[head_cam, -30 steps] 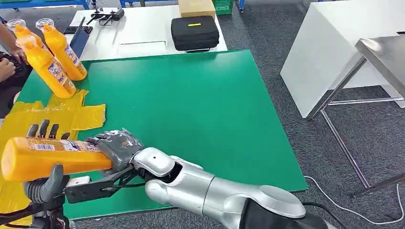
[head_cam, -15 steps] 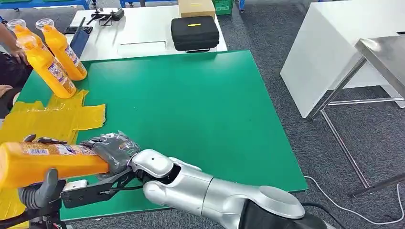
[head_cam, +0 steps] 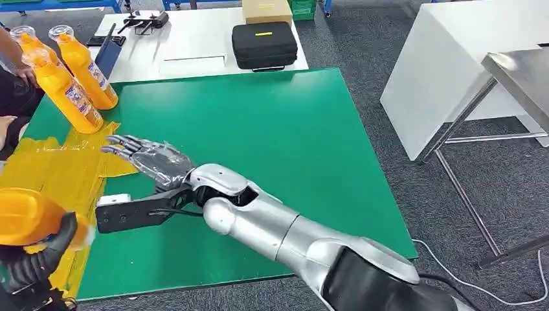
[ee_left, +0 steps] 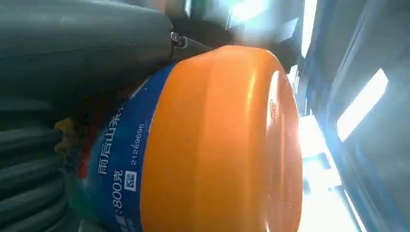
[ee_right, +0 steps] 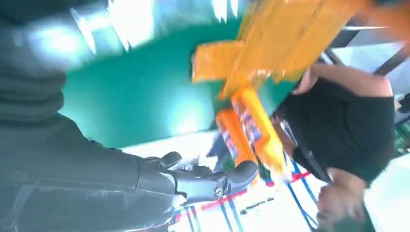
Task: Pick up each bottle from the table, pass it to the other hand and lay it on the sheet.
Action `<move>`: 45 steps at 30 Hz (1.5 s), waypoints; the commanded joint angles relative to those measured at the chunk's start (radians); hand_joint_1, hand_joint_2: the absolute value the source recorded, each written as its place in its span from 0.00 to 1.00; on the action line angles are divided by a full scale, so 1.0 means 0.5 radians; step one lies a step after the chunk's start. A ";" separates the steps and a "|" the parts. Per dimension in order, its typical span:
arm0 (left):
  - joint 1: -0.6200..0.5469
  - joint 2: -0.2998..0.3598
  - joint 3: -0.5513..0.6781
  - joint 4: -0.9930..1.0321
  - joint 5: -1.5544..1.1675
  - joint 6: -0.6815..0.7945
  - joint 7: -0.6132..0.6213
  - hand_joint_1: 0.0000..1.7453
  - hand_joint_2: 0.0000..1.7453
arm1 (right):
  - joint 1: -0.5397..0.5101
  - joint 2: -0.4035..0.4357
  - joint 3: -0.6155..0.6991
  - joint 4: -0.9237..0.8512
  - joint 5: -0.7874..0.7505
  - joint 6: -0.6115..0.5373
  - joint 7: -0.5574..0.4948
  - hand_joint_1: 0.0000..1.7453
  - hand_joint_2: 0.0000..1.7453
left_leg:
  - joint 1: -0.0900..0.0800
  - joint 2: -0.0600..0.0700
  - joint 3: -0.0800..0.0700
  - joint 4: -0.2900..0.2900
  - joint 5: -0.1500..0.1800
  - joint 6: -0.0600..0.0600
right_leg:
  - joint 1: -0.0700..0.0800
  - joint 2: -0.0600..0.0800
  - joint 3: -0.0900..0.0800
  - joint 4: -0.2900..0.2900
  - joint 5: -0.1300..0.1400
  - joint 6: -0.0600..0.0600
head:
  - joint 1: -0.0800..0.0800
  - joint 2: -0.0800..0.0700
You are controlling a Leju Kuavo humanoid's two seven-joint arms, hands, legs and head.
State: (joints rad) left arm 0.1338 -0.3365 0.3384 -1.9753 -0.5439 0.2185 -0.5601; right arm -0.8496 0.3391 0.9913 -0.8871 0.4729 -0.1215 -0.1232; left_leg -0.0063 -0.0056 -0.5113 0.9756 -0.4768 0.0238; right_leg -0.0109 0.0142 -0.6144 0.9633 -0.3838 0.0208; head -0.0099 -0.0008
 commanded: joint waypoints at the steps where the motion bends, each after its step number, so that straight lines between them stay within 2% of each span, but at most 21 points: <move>1: -0.047 0.102 -0.206 0.294 -1.150 0.907 -0.050 1.00 1.00 | 0.378 -0.133 -0.921 -0.618 0.306 0.287 -0.042 0.00 0.00 | 0.002 -0.014 0.001 -0.001 0.000 -0.002 | 0.002 -0.014 0.006 -0.003 -0.003 -0.001 | 0.000 0.000; 2: -0.168 0.114 -0.199 0.502 -1.633 0.959 0.129 1.00 1.00 | 0.392 -0.170 -0.932 -0.620 0.304 0.284 -0.041 0.00 0.00 | 0.004 -0.018 0.002 0.000 0.000 -0.003 | 0.004 -0.019 0.009 -0.003 -0.004 -0.001 | 0.000 0.000; 4: -0.270 0.130 -0.209 0.710 -1.721 0.959 0.165 1.00 1.00 | 0.411 -0.186 -0.950 -0.617 0.308 0.258 -0.072 0.00 0.00 | 0.001 -0.025 0.004 -0.004 0.004 -0.003 | 0.002 -0.027 0.013 -0.007 -0.003 -0.001 | 0.000 0.000; 5: -0.283 0.308 -0.344 0.772 -1.655 0.959 0.322 1.00 1.00 | 0.320 -0.270 -0.819 -0.558 0.149 0.181 -0.047 0.00 0.00 | 0.002 -0.024 0.007 -0.005 0.003 -0.004 | 0.003 -0.027 0.016 -0.009 -0.002 -0.001 | 0.000 0.000; 7: -0.320 0.227 -0.297 0.901 -1.731 0.959 0.257 1.00 1.00 | 0.399 -0.263 -0.843 -0.620 0.163 0.200 -0.039 0.00 0.00 | -0.003 -0.024 0.004 -0.004 0.005 -0.003 | -0.001 -0.026 0.012 -0.008 -0.001 -0.002 | 0.002 0.000; 8: -0.374 0.281 -0.328 1.065 -1.790 0.959 0.239 1.00 1.00 | 0.445 -0.280 -0.869 -0.634 0.197 0.189 -0.052 0.00 0.00 | -0.004 -0.021 0.005 -0.005 0.005 -0.001 | -0.003 -0.022 0.012 -0.008 0.000 -0.001 | 0.001 0.000; 11: -0.403 0.297 -0.357 1.141 -1.804 0.959 0.255 1.00 1.00 | 0.477 -0.281 -0.912 -0.635 0.249 0.190 -0.079 0.00 0.00 | -0.002 -0.009 0.010 -0.006 0.003 -0.002 | -0.002 -0.014 0.013 -0.010 0.003 0.001 | 0.000 0.000; 12: -0.438 0.350 -0.364 1.227 -1.803 0.959 0.248 1.00 1.00 | 0.517 -0.298 -0.923 -0.656 0.253 0.201 -0.097 0.00 0.00 | -0.004 -0.011 0.009 -0.005 0.003 -0.002 | -0.003 -0.015 0.012 -0.008 0.002 0.002 | -0.001 0.000; 14: -0.462 0.345 -0.344 1.284 -1.887 0.959 0.195 1.00 1.00 | 0.529 -0.316 -0.919 -0.665 0.249 0.201 -0.107 0.00 0.00 | -0.001 -0.014 0.008 -0.004 0.003 -0.002 | 0.000 -0.018 0.012 -0.009 0.002 0.000 | 0.000 0.000; 18: -0.536 0.468 -0.565 1.485 -2.016 0.959 0.458 1.00 1.00 | 0.554 -0.362 -0.892 -0.698 0.213 0.197 -0.129 0.00 0.00 | -0.003 -0.007 0.005 -0.003 0.002 0.000 | -0.001 -0.010 0.007 -0.006 0.003 0.002 | -0.001 0.000; 20: -0.612 0.571 -0.757 1.640 -2.054 0.959 0.695 1.00 1.00 | 0.583 -0.396 -0.873 -0.724 0.208 0.194 -0.135 0.00 0.00 | 0.000 -0.013 0.007 -0.002 0.002 -0.003 | 0.003 -0.019 0.012 -0.007 0.001 0.001 | 0.000 0.000; 22: -0.647 0.555 -0.703 1.711 -2.054 0.959 0.654 1.00 1.00 | 0.605 -0.414 -0.860 -0.746 0.205 0.191 -0.135 0.00 0.00 | -0.003 -0.010 0.003 -0.002 0.003 0.000 | 0.000 -0.014 0.006 -0.005 0.003 0.002 | 0.000 0.000; 24: -0.710 0.671 -0.933 1.806 -2.054 0.959 0.908 1.00 1.00 | 0.656 -0.447 -0.844 -0.796 0.205 0.190 -0.135 0.00 0.00 | -0.002 -0.010 0.004 -0.002 0.003 -0.001 | 0.001 -0.014 0.008 -0.007 0.003 0.002 | 0.000 0.000; 26: -0.836 0.874 -1.376 1.978 -2.054 0.959 1.381 1.00 1.00 | 0.721 -0.521 -0.818 -0.863 0.201 0.181 -0.136 0.00 0.00 | -0.001 -0.013 0.004 -0.003 0.003 -0.001 | 0.001 -0.017 0.009 -0.007 0.002 0.001 | 0.000 0.000; 29: -1.018 0.971 -1.777 2.229 -1.995 0.959 1.755 1.00 1.00 | 0.770 -0.558 -0.812 -0.916 0.190 0.172 -0.152 0.00 0.00 | -0.002 -0.016 0.003 -0.002 0.004 0.000 | 0.001 -0.020 0.007 -0.006 0.002 0.001 | 0.000 0.000; 30: -0.991 0.937 -1.644 2.248 -2.054 0.959 1.678 1.00 1.00 | 0.782 -0.563 -0.809 -0.926 0.188 0.172 -0.153 0.00 0.00 | -0.001 -0.015 0.005 -0.002 0.003 -0.001 | 0.002 -0.020 0.010 -0.006 0.001 0.001 | 0.000 0.000; 34: -1.117 0.931 -1.742 2.496 -2.054 0.959 1.744 1.00 1.00 | 0.835 -0.554 -0.848 -0.960 0.189 0.264 -0.175 0.00 0.00 | -0.001 -0.004 0.003 -0.001 0.002 0.000 | 0.000 -0.009 0.006 -0.005 0.003 0.001 | 0.000 0.000; 36: -1.175 0.949 -1.944 2.607 -2.054 0.959 1.894 1.00 1.00 | 0.833 -0.568 -0.830 -0.913 0.181 0.269 -0.191 0.00 0.00 | -0.001 -0.006 0.004 -0.002 0.002 0.000 | 0.000 -0.010 0.007 -0.006 0.003 0.002 | 0.000 0.000; 38: -1.211 0.931 -2.011 2.701 -2.053 0.959 1.959 1.00 1.00 | 0.848 -0.593 -0.804 -0.907 0.172 0.255 -0.196 0.00 0.00 | -0.001 -0.006 0.004 -0.002 0.002 0.000 | 0.000 -0.010 0.007 -0.005 0.003 0.001 | 0.000 0.000; 40: -1.270 0.890 -1.923 2.820 -2.054 0.959 1.917 1.00 1.00 | 0.886 -0.632 -0.784 -0.904 0.183 0.234 -0.204 0.00 0.00 | -0.001 -0.004 0.002 -0.001 0.002 0.000 | 0.000 -0.008 0.005 -0.005 0.003 0.001 | -0.001 0.000; 45: -1.394 0.845 -2.041 3.121 -2.054 0.959 1.993 1.00 1.00 | 0.988 -0.693 -0.765 -0.953 0.200 0.187 -0.236 0.00 0.00 | 0.002 -0.008 0.004 0.000 0.001 -0.001 | 0.003 -0.013 0.009 -0.006 0.002 0.001 | 0.001 0.000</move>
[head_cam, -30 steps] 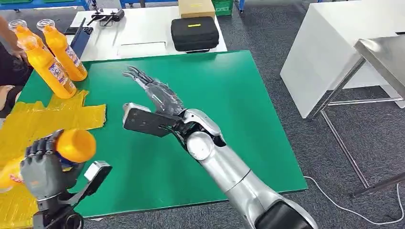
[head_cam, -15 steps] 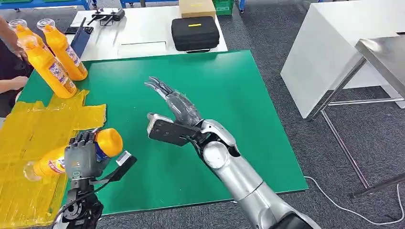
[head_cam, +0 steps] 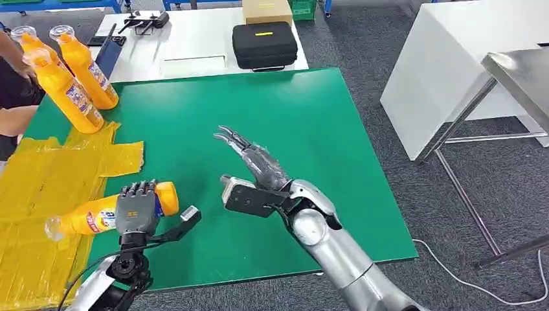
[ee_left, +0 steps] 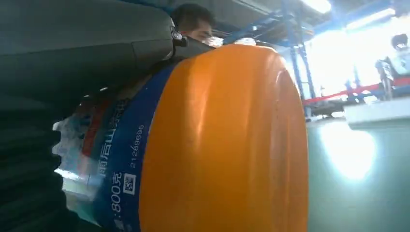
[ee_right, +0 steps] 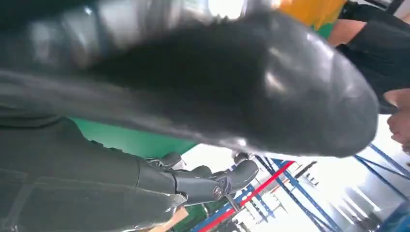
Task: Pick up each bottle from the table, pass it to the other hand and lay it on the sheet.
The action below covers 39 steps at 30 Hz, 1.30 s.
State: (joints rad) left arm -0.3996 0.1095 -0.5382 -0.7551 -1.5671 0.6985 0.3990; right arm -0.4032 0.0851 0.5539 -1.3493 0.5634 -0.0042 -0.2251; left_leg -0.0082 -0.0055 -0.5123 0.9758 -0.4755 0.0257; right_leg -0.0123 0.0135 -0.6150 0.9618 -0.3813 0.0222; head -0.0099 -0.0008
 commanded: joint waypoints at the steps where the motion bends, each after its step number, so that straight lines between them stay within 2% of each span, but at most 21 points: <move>1: -0.342 -0.056 -0.278 0.735 -0.005 -0.001 0.085 1.00 1.00 | 0.130 -0.197 0.105 -0.062 0.031 -0.056 -0.031 0.00 0.00 | 0.003 -0.006 0.005 -0.001 -0.001 -0.003 | 0.003 -0.009 0.008 -0.002 -0.002 -0.001 | -0.001 0.000; 5: -0.388 -0.058 -0.239 0.896 -0.007 -0.001 0.119 1.00 1.00 | 0.200 -0.218 0.115 -0.108 0.082 -0.053 -0.022 0.00 0.00 | 0.007 -0.006 0.010 0.000 -0.004 -0.006 | 0.006 -0.011 0.014 -0.003 -0.005 -0.003 | 0.000 0.000; 9: -0.378 0.018 -0.113 0.903 -0.005 -0.001 0.094 1.00 1.00 | 0.236 -0.191 0.098 -0.064 0.082 -0.053 -0.041 0.00 0.00 | 0.004 0.003 0.007 -0.001 -0.002 -0.005 | 0.004 -0.001 0.009 -0.002 -0.001 -0.003 | -0.001 0.000; 14: -0.386 0.021 -0.095 0.929 -0.007 -0.001 0.106 1.00 1.00 | 0.234 -0.185 0.092 -0.058 0.082 -0.053 -0.041 0.00 0.00 | 0.004 0.005 0.005 -0.001 -0.001 -0.004 | 0.001 0.002 0.007 -0.001 0.001 -0.004 | -0.001 0.000; 15: -0.401 0.024 -0.043 0.963 0.019 -0.001 0.090 0.06 1.00 | 0.239 -0.180 0.088 -0.051 0.086 -0.053 -0.043 0.00 0.00 | 0.005 0.005 0.007 -0.002 -0.002 -0.005 | 0.002 0.002 0.008 -0.002 0.002 -0.006 | -0.001 0.000; 16: -0.400 0.052 -0.002 0.922 0.004 -0.001 0.058 0.00 1.00 | 0.246 -0.174 0.083 -0.044 0.093 -0.055 -0.047 0.00 0.00 | 0.005 0.004 0.006 -0.001 -0.002 -0.004 | 0.002 0.001 0.007 -0.001 0.002 -0.005 | -0.001 0.000; 19: -0.410 0.082 0.123 0.871 0.051 -0.001 -0.060 0.00 1.00 | 0.287 -0.173 0.063 -0.050 0.109 -0.083 -0.048 0.00 0.00 | 0.007 0.007 0.006 -0.001 -0.002 -0.006 | 0.004 0.004 0.007 -0.001 0.002 -0.006 | 0.000 0.000; 20: -0.454 0.099 0.150 0.896 0.071 -0.001 -0.137 0.00 0.00 | 0.313 -0.178 0.055 -0.052 0.113 -0.099 -0.050 0.00 0.00 | 0.005 0.004 0.005 -0.001 0.000 -0.006 | 0.002 0.002 0.007 -0.001 0.002 -0.006 | -0.001 0.000; 27: -0.596 0.096 0.250 0.981 0.093 -0.001 -0.322 0.00 0.00 | 0.374 -0.164 0.027 -0.021 0.137 -0.159 -0.068 0.00 0.00 | 0.007 -0.002 0.003 0.002 0.004 -0.007 | 0.007 -0.004 0.006 0.001 0.002 -0.006 | -0.001 0.000; 32: -0.623 0.081 0.338 0.950 0.134 -0.001 -0.377 0.00 0.00 | 0.361 -0.155 0.020 0.082 0.139 -0.205 -0.117 0.00 0.00 | 0.007 -0.002 0.003 0.001 0.005 -0.007 | 0.007 -0.005 0.006 0.000 0.002 -0.006 | -0.001 0.000; 39: -0.623 0.081 0.338 0.950 0.134 -0.001 -0.377 0.00 0.00 | 0.361 -0.155 0.020 0.082 0.139 -0.205 -0.117 0.00 0.00 | 0.006 0.000 0.004 0.000 0.004 -0.007 | 0.006 -0.003 0.007 0.000 0.001 -0.006 | -0.001 0.000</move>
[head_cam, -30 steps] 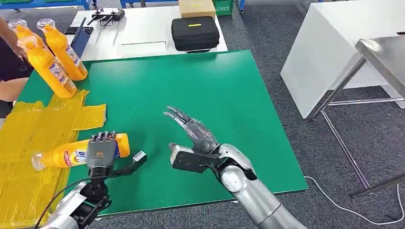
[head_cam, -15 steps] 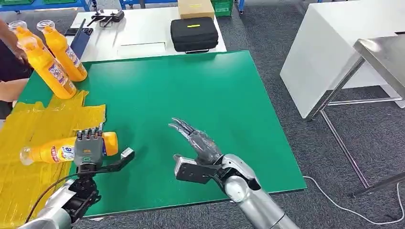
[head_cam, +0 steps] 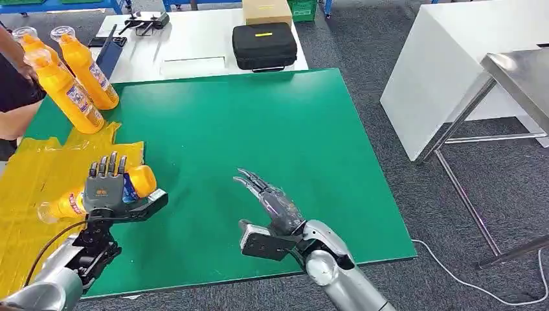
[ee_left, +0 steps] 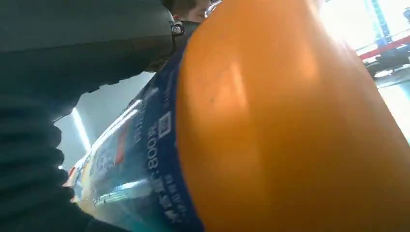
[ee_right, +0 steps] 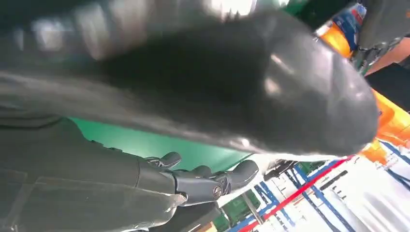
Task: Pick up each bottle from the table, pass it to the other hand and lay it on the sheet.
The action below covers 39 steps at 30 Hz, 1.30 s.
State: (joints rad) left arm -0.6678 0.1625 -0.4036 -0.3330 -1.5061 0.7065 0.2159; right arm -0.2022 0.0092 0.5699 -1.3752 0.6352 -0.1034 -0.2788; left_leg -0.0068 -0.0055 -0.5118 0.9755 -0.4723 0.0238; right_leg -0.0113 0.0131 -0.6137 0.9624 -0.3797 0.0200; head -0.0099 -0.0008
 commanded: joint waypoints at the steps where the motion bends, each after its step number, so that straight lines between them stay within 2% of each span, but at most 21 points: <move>1: -0.086 -0.025 0.068 0.106 0.012 -0.017 -0.011 0.00 0.00 | -0.041 -0.003 -0.012 0.134 -0.004 -0.006 -0.009 0.00 0.00 | 0.005 0.000 0.004 0.000 -0.003 -0.004 | 0.005 -0.003 0.006 -0.002 -0.002 -0.002 | 0.000 0.000; 4: -0.075 -0.044 0.183 -0.008 0.052 -0.017 -0.089 0.00 0.00 | -0.031 -0.007 -0.023 0.184 -0.012 -0.046 -0.029 0.00 0.00 | 0.006 -0.002 0.004 0.001 -0.003 -0.005 | 0.006 -0.005 0.007 -0.002 -0.002 -0.002 | 0.000 0.000; 7: 0.030 -0.098 0.523 -0.370 0.172 -0.017 -0.341 0.00 0.00 | 0.013 -0.035 -0.051 0.143 -0.017 -0.094 -0.025 0.00 0.00 | 0.003 -0.006 0.000 0.001 0.000 -0.003 | 0.003 -0.007 0.003 -0.002 -0.001 -0.001 | 0.000 0.000; 9: 0.050 -0.221 0.915 -0.525 0.290 -0.017 -0.642 0.00 0.00 | 0.052 -0.031 -0.077 0.120 0.027 -0.151 -0.011 0.00 0.00 | 0.005 -0.010 0.000 0.003 -0.002 -0.005 | 0.006 -0.013 0.005 -0.002 -0.003 -0.002 | -0.001 0.000; 13: -0.029 -0.396 1.436 -0.527 0.451 -0.017 -1.157 0.00 0.00 | 0.081 -0.002 -0.127 0.121 0.068 -0.225 -0.015 0.00 0.00 | 0.005 -0.012 -0.001 0.004 -0.003 -0.004 | 0.006 -0.014 0.004 -0.002 -0.004 -0.001 | 0.000 0.000; 14: -0.088 -0.444 1.592 -0.441 0.647 -0.017 -1.442 0.00 0.00 | 0.088 0.014 -0.156 0.118 0.070 -0.276 -0.043 0.00 0.00 | 0.005 -0.010 -0.001 0.005 -0.004 -0.004 | 0.007 -0.013 0.004 -0.001 -0.004 -0.001 | -0.001 0.000; 15: -0.114 -0.461 1.669 -0.402 0.706 -0.017 -1.539 0.00 0.00 | 0.089 0.020 -0.167 0.119 0.069 -0.290 -0.054 0.00 0.00 | 0.003 -0.005 -0.001 0.003 -0.002 -0.003 | 0.004 -0.008 0.002 -0.001 -0.002 -0.001 | 0.000 0.000; 16: -0.213 -0.514 1.726 -0.194 1.006 -0.017 -1.828 0.00 0.00 | 0.093 0.039 -0.208 0.104 0.059 -0.333 -0.073 0.00 0.00 | 0.004 -0.008 -0.002 0.005 -0.003 -0.004 | 0.005 -0.011 0.002 0.000 -0.003 -0.001 | 0.000 0.000; 17: -0.201 -0.527 1.603 -0.215 1.143 -0.035 -1.828 0.00 0.00 | 0.094 0.050 -0.230 0.095 0.058 -0.338 -0.075 0.00 0.00 | 0.002 -0.006 -0.002 0.003 -0.001 -0.002 | 0.003 -0.008 0.001 -0.001 -0.002 -0.001 | -0.001 0.000; 18: -0.111 -0.501 1.271 -0.360 1.473 -0.017 -1.828 0.00 0.00 | 0.088 0.068 -0.259 0.098 0.059 -0.339 -0.095 0.00 0.00 | 0.003 -0.007 -0.002 0.004 -0.002 -0.003 | 0.004 -0.010 0.002 0.000 -0.003 -0.001 | 0.000 0.000; 19: -0.072 -0.513 1.170 -0.416 1.502 -0.017 -1.828 0.00 0.00 | 0.072 0.076 -0.271 0.114 0.047 -0.327 -0.097 0.00 0.00 | 0.002 -0.009 -0.002 0.003 -0.001 -0.003 | 0.003 -0.012 0.002 0.000 -0.003 -0.001 | 0.000 0.000; 23: 0.168 -0.598 1.035 -0.687 1.412 -0.020 -1.668 0.00 0.00 | 0.034 0.045 -0.263 0.060 0.001 -0.231 -0.103 0.00 0.00 | -0.001 -0.002 0.001 0.000 -0.001 -0.002 | 0.000 -0.004 0.001 -0.002 -0.001 -0.001 | -0.002 0.000; 25: 0.265 -0.587 0.969 -0.866 1.581 -0.198 -1.533 0.00 0.00 | 0.039 0.056 -0.251 0.004 0.025 -0.219 -0.082 0.00 0.00 | -0.002 -0.004 0.000 0.000 -0.001 -0.001 | -0.001 -0.006 0.001 -0.002 -0.002 0.000 | 0.000 0.000; 26: 0.301 -0.594 0.992 -0.967 1.842 -0.529 -1.479 0.00 0.00 | 0.037 0.093 -0.257 -0.010 0.056 -0.248 -0.092 0.00 0.00 | -0.001 -0.007 0.002 0.000 -0.003 -0.003 | 0.000 -0.007 0.003 -0.002 -0.003 -0.001 | -0.001 0.000; 27: 0.321 -0.587 0.979 -1.022 1.901 -0.613 -1.437 0.00 0.00 | 0.028 0.112 -0.247 -0.016 0.061 -0.246 -0.091 0.00 0.00 | -0.001 -0.002 -0.001 0.002 -0.003 -0.002 | 0.000 -0.002 0.000 -0.001 -0.002 -0.001 | -0.001 0.000; 29: 0.324 -0.585 0.984 -1.080 2.368 -1.309 -1.399 0.00 0.00 | -0.012 0.199 -0.281 0.020 -0.035 -0.324 -0.189 0.00 0.00 | 0.001 0.002 -0.002 0.004 -0.005 -0.003 | 0.001 0.002 -0.002 0.000 -0.002 -0.001 | 0.000 0.000; 31: 0.276 -0.549 0.914 -0.980 2.662 -1.694 -1.479 0.00 0.00 | -0.104 0.328 -0.330 0.150 -0.165 -0.445 -0.352 0.00 0.00 | 0.002 0.006 -0.004 0.006 -0.005 -0.004 | 0.001 0.003 -0.004 0.003 -0.002 -0.003 | 0.000 0.000; 33: 0.242 -0.531 0.798 -0.910 2.717 -1.729 -1.517 0.00 0.00 | -0.200 0.432 -0.383 0.237 -0.231 -0.527 -0.423 0.00 0.00 | 0.002 0.007 -0.003 0.005 -0.004 -0.005 | 0.001 0.003 -0.005 0.002 -0.001 -0.003 | -0.002 0.000; 34: 0.212 -0.520 0.711 -0.850 2.825 -1.859 -1.539 0.00 0.00 | -0.270 0.505 -0.440 0.298 -0.322 -0.561 -0.432 0.00 0.00 | 0.002 0.002 -0.005 0.005 -0.003 -0.005 | 0.002 -0.001 -0.005 0.003 -0.001 -0.003 | 0.000 0.000; 36: 0.148 -0.523 0.587 -0.741 2.869 -1.819 -1.569 0.00 0.00 | -0.391 0.577 -0.503 0.413 -0.468 -0.555 -0.443 0.00 0.00 | -0.001 0.002 -0.006 0.002 -0.001 -0.003 | -0.001 0.002 -0.006 0.001 0.001 -0.001 | 0.000 0.000; 39: -0.063 -0.495 0.446 -0.469 3.026 -1.940 -1.636 0.00 0.00 | -0.546 0.611 -0.532 0.567 -0.616 -0.449 -0.538 0.00 0.00 | 0.004 0.004 -0.005 0.005 -0.001 -0.005 | 0.002 0.001 -0.005 0.002 0.002 -0.003 | -0.001 0.000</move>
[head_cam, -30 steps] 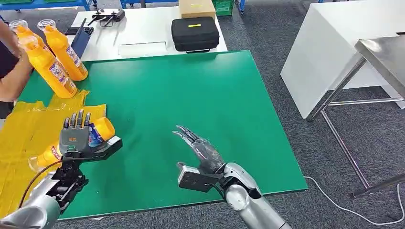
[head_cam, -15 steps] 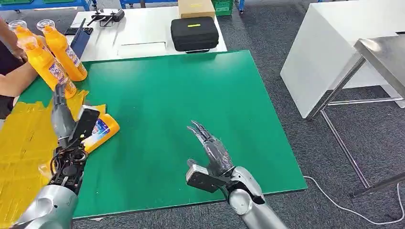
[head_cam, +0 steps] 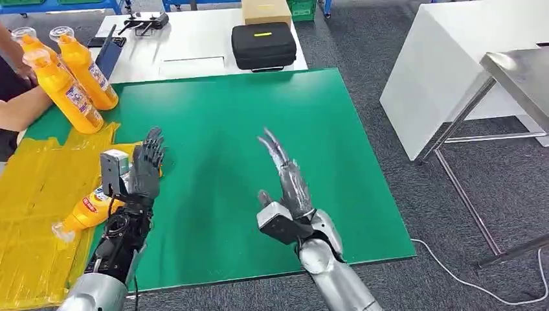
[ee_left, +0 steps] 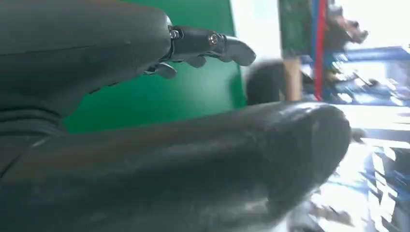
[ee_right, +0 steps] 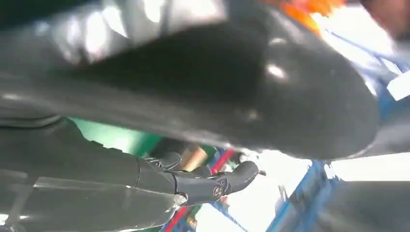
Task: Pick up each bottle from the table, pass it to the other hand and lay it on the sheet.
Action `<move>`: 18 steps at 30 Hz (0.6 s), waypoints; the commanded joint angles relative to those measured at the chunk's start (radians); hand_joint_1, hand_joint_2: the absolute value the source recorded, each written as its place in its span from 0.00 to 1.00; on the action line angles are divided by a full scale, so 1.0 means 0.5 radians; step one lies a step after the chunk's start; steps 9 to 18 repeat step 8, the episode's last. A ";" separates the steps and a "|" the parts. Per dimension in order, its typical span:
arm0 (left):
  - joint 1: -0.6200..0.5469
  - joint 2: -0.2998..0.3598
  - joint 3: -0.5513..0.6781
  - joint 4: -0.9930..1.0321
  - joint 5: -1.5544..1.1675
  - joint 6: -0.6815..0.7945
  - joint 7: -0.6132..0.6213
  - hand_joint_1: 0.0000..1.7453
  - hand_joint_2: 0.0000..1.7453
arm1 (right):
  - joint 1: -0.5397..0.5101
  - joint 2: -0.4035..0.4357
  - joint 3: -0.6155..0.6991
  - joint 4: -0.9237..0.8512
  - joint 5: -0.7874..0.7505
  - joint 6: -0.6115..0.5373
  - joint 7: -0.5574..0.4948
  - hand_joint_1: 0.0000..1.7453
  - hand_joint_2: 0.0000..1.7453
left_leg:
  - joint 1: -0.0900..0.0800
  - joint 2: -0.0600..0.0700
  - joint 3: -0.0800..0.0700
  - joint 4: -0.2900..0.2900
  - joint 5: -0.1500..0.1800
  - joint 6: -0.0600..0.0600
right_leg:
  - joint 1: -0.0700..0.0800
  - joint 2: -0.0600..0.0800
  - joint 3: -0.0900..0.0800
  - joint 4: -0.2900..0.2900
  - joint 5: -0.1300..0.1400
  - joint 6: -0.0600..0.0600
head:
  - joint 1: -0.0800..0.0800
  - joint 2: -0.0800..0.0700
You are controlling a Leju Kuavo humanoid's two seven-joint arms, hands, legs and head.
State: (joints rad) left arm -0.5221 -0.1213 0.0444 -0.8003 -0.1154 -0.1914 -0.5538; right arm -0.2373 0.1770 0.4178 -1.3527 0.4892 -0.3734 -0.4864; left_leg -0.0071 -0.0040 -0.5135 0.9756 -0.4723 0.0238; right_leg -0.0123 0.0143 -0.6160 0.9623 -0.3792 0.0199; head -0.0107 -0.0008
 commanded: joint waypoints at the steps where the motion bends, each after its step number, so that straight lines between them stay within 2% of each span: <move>1: -0.455 0.089 -0.505 0.581 0.289 -0.176 -0.139 0.00 0.00 | -0.534 0.288 -0.259 0.598 -0.331 0.057 -0.151 0.00 0.00 | 0.003 -0.004 -0.003 0.005 0.000 -0.004 | 0.004 -0.006 -0.001 0.003 0.000 -0.002 | 0.001 0.000; 5: -0.605 0.123 -0.587 0.722 0.383 -0.211 -0.182 0.00 0.00 | -0.665 0.311 -0.304 0.760 -0.322 0.002 -0.203 0.00 0.00 | 0.004 -0.003 -0.005 0.007 0.004 -0.002 | 0.006 -0.004 -0.001 0.003 0.004 0.000 | 0.001 0.000; 8: -0.608 0.129 -0.663 0.714 0.376 -0.129 -0.222 0.00 0.00 | -0.664 0.298 -0.315 0.773 -0.299 -0.048 -0.238 0.00 0.00 | 0.002 -0.001 0.000 0.002 0.005 -0.002 | 0.004 -0.002 0.002 0.001 0.006 -0.002 | 0.001 0.000; 18: -0.608 0.129 -0.663 0.714 0.376 -0.129 -0.222 0.00 0.00 | -0.664 0.298 -0.315 0.773 -0.299 -0.048 -0.238 0.00 0.00 | 0.002 -0.001 0.000 0.002 0.005 -0.002 | 0.004 -0.002 0.002 0.001 0.006 -0.002 | 0.001 0.000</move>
